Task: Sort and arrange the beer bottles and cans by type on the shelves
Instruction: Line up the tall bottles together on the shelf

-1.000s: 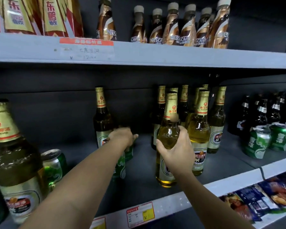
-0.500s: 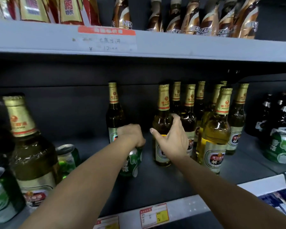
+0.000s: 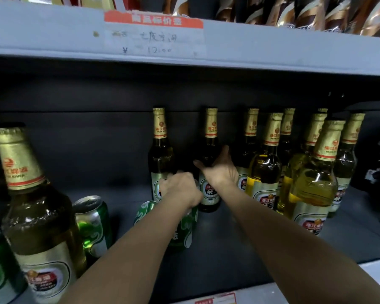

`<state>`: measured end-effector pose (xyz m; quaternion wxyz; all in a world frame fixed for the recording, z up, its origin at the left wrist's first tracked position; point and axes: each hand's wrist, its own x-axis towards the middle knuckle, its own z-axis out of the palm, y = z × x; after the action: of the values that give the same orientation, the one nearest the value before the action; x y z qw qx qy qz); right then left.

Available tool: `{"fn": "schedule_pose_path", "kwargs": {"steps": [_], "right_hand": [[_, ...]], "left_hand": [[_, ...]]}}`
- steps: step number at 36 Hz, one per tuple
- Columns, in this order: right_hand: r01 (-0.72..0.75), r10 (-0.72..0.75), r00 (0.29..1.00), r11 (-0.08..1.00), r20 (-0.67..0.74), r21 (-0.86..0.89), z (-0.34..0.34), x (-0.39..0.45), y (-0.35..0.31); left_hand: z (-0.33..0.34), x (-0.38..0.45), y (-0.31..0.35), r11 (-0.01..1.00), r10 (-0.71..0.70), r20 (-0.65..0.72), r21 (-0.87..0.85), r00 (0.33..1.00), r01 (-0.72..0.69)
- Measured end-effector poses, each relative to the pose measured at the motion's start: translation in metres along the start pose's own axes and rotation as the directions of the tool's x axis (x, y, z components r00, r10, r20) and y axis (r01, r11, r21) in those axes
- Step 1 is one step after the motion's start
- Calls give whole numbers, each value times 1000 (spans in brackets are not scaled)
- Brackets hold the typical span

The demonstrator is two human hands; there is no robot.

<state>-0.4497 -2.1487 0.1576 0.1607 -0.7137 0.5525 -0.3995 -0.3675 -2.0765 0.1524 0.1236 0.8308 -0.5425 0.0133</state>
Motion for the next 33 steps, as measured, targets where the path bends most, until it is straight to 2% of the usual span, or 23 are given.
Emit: {"fn": "schedule_pose_path", "kwargs": {"steps": [10, 14, 17, 20, 24, 30, 33], "right_hand": [[18, -19, 1000, 999, -21, -28, 10, 4, 3], [36, -35, 999, 998, 30, -56, 7, -1, 6], [161, -170, 984, 979, -58, -123, -6, -15, 7], [319, -341, 893, 940, -292, -123, -29, -35, 7], [414, -401, 664, 900, -631, -136, -64, -50, 7], [452, -369, 480, 882, -796, -137, -129, -52, 14], [348, -182, 474, 937, -861, -6, -153, -58, 35]], "left_hand": [[-6, -7, 1, 999, -16, 0, -46, 1000, 16], [-7, -10, 3, 999, -28, 4, -26, 1000, 28], [-9, -12, 4, 999, -35, 11, -38, 999, 35], [-15, -13, 3, 999, -40, 26, -31, 999, 41], [-25, -17, 4, 999, -45, 111, 27, 993, 42], [-28, -28, 6, 999, -19, 223, -25, 975, 25], [-27, -31, 5, 997, -30, 253, -56, 967, 46]]}}
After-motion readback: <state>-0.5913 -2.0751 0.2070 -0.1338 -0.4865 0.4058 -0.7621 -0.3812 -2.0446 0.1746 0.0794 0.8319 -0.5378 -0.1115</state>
